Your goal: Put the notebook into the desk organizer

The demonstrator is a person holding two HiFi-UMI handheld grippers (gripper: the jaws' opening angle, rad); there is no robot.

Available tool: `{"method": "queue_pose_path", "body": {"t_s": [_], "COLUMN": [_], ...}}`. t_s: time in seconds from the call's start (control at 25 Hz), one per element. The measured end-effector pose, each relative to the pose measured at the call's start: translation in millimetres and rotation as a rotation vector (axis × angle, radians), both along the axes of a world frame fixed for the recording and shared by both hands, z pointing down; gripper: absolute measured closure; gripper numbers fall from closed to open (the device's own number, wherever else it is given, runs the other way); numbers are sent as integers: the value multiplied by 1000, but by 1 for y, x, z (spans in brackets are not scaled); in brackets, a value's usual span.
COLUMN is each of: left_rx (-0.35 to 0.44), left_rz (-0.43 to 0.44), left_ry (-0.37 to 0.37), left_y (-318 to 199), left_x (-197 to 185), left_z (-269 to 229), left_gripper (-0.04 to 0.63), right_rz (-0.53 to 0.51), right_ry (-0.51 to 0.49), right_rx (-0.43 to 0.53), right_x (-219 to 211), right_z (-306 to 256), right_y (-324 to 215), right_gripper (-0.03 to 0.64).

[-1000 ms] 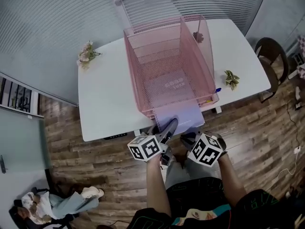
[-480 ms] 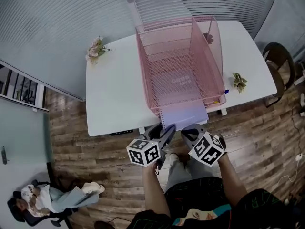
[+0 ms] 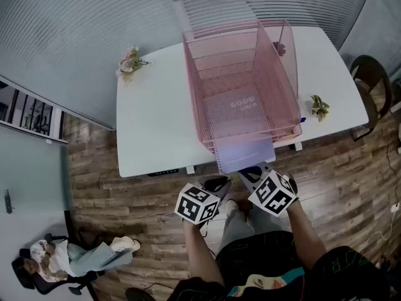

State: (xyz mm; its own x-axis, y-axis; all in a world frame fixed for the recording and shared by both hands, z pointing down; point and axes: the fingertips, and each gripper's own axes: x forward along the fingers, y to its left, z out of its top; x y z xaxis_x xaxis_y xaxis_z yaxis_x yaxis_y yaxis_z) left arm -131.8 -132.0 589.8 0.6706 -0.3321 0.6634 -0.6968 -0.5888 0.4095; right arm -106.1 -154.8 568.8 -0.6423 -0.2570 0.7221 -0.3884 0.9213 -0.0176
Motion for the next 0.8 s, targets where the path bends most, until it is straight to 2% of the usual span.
{"method": "queue_pose_path", "body": {"t_s": [0.08, 0.2, 0.24, 0.32, 0.4, 0.44, 0.52, 0.6, 0.8], "left_rx": [41, 57, 72, 112, 151, 171, 209, 218, 183], "left_rz": [-18, 24, 40, 19, -70, -115, -167, -184, -151], "left_ry": [-32, -164, -185, -148, -112, -124, -144, -133, -173], "left_y": [-9, -14, -14, -19, -32, -40, -53, -59, -62], "left_x": [1, -2, -2, -2, -9, -15, -22, -21, -9], "left_z": [-3, 4, 4, -5, -17, -22, -30, -34, -23], "left_gripper": [601, 600, 598, 597, 597, 597, 597, 597, 597], "right_rz": [-2, 1, -7, -58, -121, -134, -111, -58, 57], "right_ry": [-11, -17, -10, 22, 77, 108, 141, 133, 118], "right_rx": [-8, -24, -35, -79, -134, -150, -151, -135, -84], "right_x": [0, 1, 3, 6, 12, 16, 23, 27, 38], "right_z": [-1, -2, 0, 5, 14, 20, 27, 26, 15], "right_y": [0, 0, 1, 9, 21, 23, 20, 11, -15], "right_gripper": [614, 614, 614, 614, 614, 614, 614, 614, 614]}}
